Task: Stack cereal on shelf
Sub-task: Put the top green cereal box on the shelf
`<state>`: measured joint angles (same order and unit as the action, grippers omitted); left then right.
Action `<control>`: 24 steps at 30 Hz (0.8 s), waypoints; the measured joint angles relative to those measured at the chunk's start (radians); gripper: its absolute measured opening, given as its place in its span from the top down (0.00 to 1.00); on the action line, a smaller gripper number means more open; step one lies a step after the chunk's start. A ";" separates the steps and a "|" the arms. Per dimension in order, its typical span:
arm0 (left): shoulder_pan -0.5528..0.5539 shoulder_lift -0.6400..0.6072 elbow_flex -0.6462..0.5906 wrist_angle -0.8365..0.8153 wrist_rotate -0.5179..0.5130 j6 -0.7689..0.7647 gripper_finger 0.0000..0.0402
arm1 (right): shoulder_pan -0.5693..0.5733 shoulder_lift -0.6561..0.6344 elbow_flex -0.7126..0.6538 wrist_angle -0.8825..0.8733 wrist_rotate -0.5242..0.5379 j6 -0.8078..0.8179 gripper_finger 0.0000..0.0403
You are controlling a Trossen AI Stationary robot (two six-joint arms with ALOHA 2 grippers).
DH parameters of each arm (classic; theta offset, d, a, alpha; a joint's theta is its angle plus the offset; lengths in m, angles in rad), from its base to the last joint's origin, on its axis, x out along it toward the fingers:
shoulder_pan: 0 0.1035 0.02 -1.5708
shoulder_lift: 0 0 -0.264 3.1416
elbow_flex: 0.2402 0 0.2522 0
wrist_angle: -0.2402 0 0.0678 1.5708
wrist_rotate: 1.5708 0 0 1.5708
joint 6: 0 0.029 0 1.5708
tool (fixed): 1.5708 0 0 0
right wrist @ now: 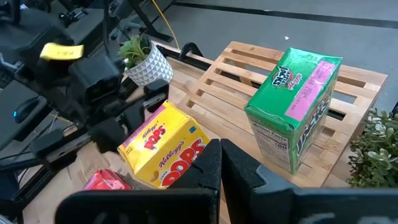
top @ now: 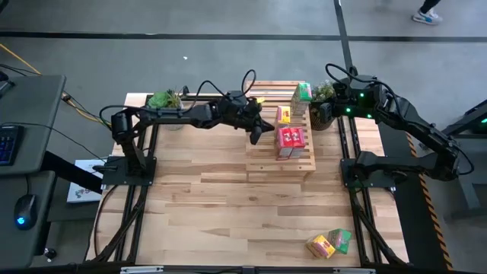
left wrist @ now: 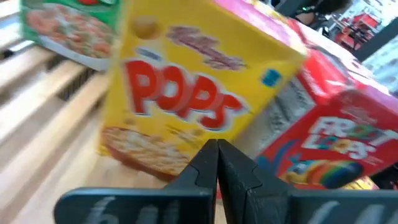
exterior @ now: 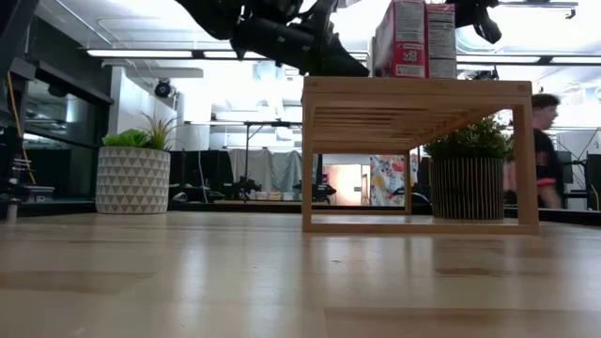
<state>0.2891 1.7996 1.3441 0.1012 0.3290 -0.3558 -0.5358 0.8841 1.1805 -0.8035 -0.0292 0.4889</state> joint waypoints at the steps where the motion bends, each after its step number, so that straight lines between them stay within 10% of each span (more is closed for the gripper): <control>1: 0.003 0.000 0.000 -0.002 0.000 0.000 1.00 | 0.000 0.000 0.000 0.000 0.000 0.000 1.00; 24: -0.014 0.004 0.000 0.033 -0.037 0.013 1.00 | 0.000 0.000 0.000 0.000 0.026 0.000 1.00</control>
<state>0.2752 1.8038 1.3445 0.1340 0.2920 -0.3427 -0.5362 0.8843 1.1805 -0.8032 -0.0029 0.4885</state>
